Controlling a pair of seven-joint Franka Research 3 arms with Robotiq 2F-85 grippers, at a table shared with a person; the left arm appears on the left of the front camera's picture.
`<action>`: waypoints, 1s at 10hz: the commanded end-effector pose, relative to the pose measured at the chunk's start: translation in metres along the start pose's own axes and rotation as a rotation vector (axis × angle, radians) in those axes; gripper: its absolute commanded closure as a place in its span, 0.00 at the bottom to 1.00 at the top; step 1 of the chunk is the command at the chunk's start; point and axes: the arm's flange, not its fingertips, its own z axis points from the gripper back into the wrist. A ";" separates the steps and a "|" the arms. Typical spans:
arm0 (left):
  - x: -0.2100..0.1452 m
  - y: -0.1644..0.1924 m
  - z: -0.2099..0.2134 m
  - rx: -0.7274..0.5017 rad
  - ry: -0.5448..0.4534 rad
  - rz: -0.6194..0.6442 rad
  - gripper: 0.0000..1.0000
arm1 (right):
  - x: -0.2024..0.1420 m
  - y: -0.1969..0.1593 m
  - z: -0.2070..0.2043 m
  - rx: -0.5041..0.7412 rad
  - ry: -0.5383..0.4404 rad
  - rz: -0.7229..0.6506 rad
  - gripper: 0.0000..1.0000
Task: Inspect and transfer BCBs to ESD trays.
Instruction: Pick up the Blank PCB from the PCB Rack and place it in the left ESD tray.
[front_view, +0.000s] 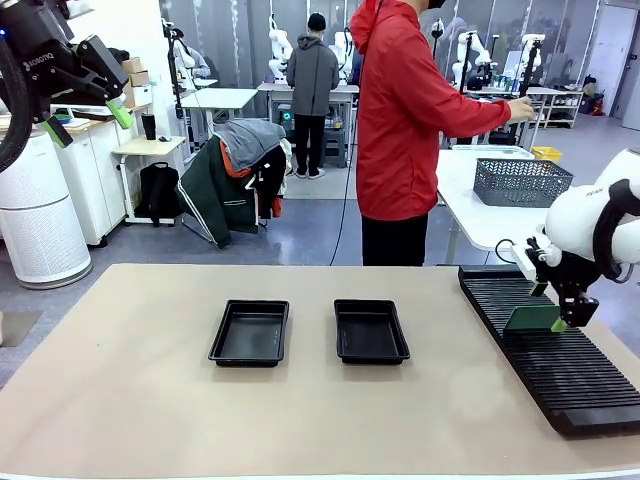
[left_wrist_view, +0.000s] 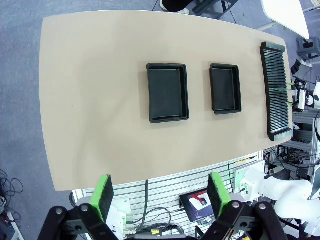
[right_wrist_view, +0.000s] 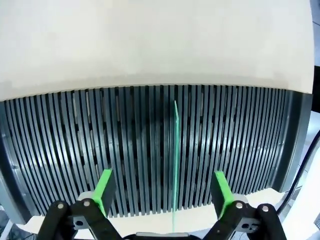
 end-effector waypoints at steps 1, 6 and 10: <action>0.000 0.000 -0.001 -0.004 0.000 0.001 0.00 | 0.000 0.001 0.005 -0.001 0.012 0.003 0.00; 0.000 0.000 -0.001 -0.004 0.000 0.001 0.00 | 0.000 0.001 0.005 -0.001 0.012 0.003 0.00; 0.000 0.000 -0.001 -0.004 0.000 0.001 0.00 | -0.004 -0.004 0.001 0.002 -0.001 0.000 0.00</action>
